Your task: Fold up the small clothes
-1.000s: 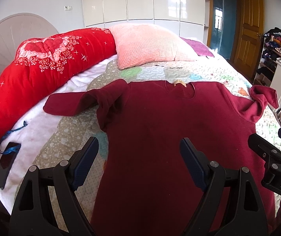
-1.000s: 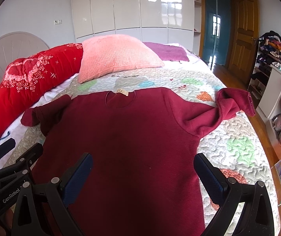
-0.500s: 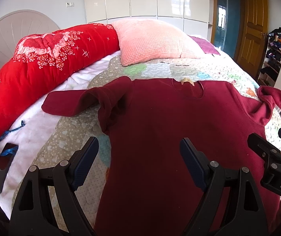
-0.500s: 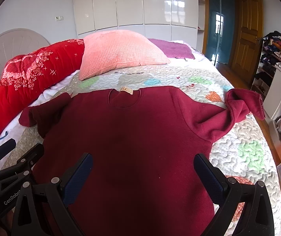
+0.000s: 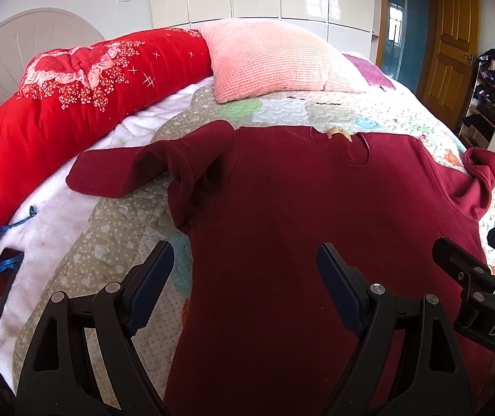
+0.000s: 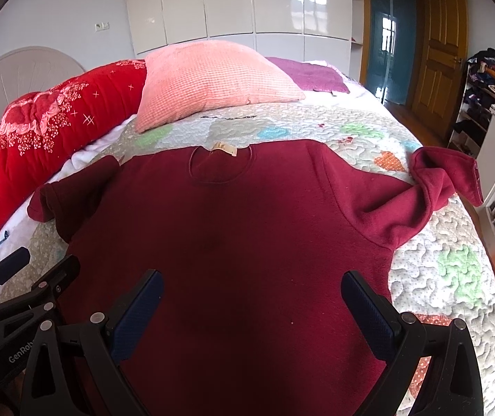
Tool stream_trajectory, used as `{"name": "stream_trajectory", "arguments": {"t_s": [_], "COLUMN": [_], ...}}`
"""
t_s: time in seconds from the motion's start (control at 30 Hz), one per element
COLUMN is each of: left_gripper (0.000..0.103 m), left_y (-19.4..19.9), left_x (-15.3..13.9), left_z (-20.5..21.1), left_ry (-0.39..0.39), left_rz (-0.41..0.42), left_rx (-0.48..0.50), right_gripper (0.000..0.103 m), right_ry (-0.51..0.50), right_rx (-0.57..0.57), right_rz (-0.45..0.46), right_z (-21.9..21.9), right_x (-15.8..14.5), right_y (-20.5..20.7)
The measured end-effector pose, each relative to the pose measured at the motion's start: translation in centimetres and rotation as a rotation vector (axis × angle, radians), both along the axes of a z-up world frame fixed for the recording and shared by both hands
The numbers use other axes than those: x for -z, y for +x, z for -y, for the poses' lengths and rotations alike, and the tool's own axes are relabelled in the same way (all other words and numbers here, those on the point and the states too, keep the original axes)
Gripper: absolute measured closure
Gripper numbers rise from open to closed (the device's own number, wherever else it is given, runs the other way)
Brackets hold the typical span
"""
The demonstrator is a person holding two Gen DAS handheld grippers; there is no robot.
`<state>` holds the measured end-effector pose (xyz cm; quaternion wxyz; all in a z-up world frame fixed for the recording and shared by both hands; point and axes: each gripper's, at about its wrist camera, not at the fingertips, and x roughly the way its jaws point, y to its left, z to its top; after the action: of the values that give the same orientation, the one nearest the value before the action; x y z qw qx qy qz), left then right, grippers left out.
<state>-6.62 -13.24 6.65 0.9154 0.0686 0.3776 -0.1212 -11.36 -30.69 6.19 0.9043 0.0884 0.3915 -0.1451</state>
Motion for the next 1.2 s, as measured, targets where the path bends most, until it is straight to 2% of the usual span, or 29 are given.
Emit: {"name": "stream_trajectory", "arguments": {"t_s": [0.2, 0.33, 0.43, 0.6, 0.77, 0.9, 0.93, 1.0, 1.1, 1.13, 1.17, 1.2], "left_gripper": [0.018, 0.018, 0.018, 0.018, 0.019, 0.023, 0.026, 0.026, 0.043, 0.056, 0.078, 0.088], "left_y": [0.6, 2.2, 4.3, 9.6, 15.0, 18.4, 19.0, 20.5, 22.4, 22.7, 22.9, 23.0], "left_x": [-0.1, -0.8, -1.2, -0.3, 1.6, 3.7, 4.2, 5.3, 6.0, 6.0, 5.8, 5.7], "left_z": [-0.8, -3.6, -7.0, -13.5, -19.4, -21.8, -22.1, -22.1, -21.7, -21.5, -21.3, -21.2], "left_ry": [0.009, -0.065, -0.115, -0.120, -0.216, -0.332, -0.345, -0.353, -0.300, -0.283, -0.271, -0.269], "left_rz": [0.014, -0.024, -0.047, -0.109, -0.166, -0.227, -0.241, -0.270, -0.261, -0.246, -0.234, -0.233], "left_rx": [0.001, -0.024, -0.105, -0.294, -0.477, -0.587, -0.599, -0.605, -0.611, -0.603, -0.588, -0.583], "right_gripper": [0.001, 0.001, 0.001, 0.001, 0.001, 0.001, 0.001, 0.001, 0.001, 0.001, 0.001, 0.001], "right_ry": [0.004, 0.004, 0.020, 0.037, 0.026, 0.041, 0.047, 0.057, 0.064, 0.067, 0.069, 0.071], "right_rx": [-0.017, -0.038, -0.052, -0.086, -0.133, -0.148, -0.150, -0.151, -0.146, -0.144, -0.140, -0.137], "right_rz": [-0.014, -0.017, -0.015, -0.016, -0.023, -0.032, -0.034, -0.047, -0.053, -0.056, -0.059, -0.061], "right_z": [-0.4, -1.1, -1.5, -2.6, -3.6, -3.7, -3.6, -3.3, -3.0, -2.9, -2.7, -2.7], "right_x": [0.5, 0.8, 1.1, 1.4, 1.6, 2.0, 2.1, 2.5, 2.8, 2.9, 3.0, 3.1], "right_y": [0.8, 1.7, 2.7, 4.0, 5.2, 5.7, 5.7, 5.9, 6.2, 6.3, 6.4, 6.4]}}
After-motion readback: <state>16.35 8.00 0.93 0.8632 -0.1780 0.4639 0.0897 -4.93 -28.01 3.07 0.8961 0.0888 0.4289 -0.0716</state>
